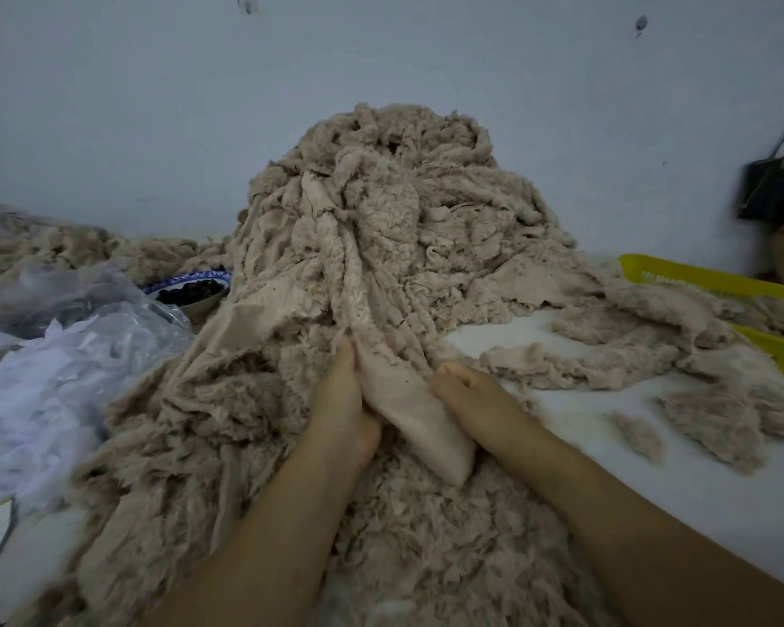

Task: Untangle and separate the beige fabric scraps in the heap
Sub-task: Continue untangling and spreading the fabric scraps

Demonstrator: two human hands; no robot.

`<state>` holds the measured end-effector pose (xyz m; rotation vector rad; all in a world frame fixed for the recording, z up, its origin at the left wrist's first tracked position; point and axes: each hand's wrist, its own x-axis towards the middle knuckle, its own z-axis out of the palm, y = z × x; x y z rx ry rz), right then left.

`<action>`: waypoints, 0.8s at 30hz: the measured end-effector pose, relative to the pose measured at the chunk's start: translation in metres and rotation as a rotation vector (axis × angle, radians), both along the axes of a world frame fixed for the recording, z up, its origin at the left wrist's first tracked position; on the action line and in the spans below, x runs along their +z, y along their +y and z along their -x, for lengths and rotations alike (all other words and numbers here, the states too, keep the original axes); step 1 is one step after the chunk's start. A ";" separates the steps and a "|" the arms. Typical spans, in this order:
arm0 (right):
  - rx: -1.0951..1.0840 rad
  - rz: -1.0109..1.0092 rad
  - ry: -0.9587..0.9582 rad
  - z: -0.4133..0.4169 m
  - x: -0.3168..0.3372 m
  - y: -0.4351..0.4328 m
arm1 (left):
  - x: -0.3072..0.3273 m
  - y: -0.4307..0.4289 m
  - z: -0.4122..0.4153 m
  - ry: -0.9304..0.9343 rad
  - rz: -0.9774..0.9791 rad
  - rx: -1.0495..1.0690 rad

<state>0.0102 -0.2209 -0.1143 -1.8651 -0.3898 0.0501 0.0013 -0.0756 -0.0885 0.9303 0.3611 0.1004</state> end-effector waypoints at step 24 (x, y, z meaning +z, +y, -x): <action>-0.326 -0.353 0.094 -0.004 0.016 -0.009 | -0.011 -0.008 0.018 -0.136 -0.845 -0.501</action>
